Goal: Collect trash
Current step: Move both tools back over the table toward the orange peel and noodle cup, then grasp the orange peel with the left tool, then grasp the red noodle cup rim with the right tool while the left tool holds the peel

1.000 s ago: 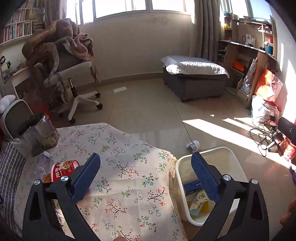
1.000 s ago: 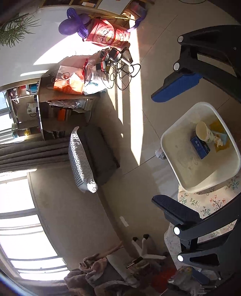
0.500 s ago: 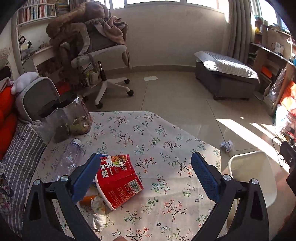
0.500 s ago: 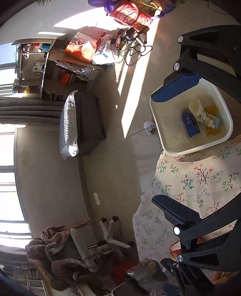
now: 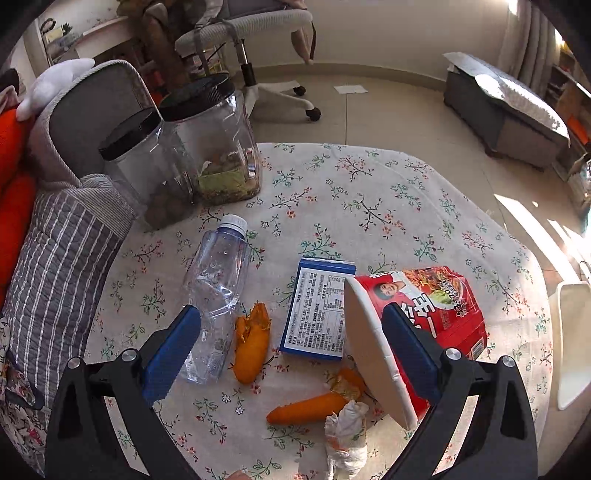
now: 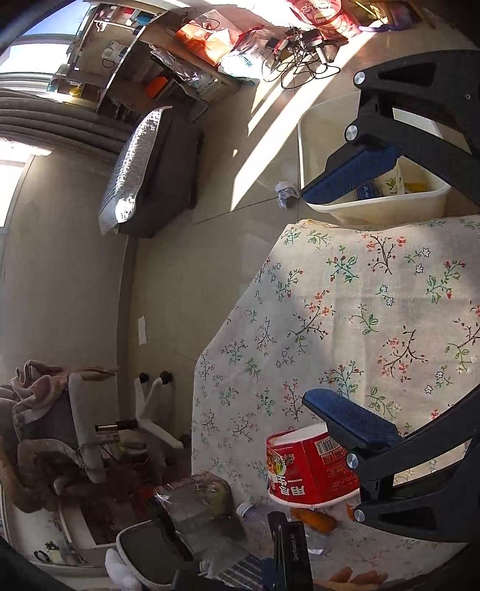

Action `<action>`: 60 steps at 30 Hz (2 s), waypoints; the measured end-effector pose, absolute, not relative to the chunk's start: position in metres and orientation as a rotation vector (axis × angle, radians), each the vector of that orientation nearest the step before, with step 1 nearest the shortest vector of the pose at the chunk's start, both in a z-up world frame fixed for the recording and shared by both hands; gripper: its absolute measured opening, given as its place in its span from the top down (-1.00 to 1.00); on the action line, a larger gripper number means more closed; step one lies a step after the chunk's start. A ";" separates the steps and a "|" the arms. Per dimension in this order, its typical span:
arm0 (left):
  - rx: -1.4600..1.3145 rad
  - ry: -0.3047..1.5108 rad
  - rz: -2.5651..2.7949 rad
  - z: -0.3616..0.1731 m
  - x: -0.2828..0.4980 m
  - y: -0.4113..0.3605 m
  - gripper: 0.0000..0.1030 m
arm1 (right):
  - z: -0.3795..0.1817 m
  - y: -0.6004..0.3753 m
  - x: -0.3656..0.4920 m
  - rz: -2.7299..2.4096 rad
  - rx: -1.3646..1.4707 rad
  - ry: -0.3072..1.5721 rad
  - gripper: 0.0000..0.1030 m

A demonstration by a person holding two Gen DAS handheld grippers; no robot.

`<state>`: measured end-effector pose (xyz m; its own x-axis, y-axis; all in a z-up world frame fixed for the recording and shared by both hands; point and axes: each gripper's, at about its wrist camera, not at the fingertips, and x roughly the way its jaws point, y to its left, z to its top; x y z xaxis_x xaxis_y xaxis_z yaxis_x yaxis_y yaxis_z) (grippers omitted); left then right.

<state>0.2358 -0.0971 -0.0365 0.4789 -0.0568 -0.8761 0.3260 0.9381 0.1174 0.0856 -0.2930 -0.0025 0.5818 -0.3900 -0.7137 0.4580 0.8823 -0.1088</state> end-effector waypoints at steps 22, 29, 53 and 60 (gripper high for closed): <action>0.356 1.408 -0.291 -0.127 0.264 -0.070 0.00 | -0.024 -0.273 0.111 -0.399 0.088 0.900 -0.87; 0.304 1.406 -0.341 -0.117 0.256 -0.067 0.65 | -0.036 -0.258 0.122 -0.210 0.142 0.950 -0.87; -0.058 1.151 -0.421 0.018 0.226 -0.022 0.64 | -0.069 -0.198 0.176 0.117 0.062 1.034 -0.87; -0.055 1.175 -0.399 0.007 0.231 -0.023 0.64 | -0.080 -0.210 0.194 0.086 0.109 1.041 -0.87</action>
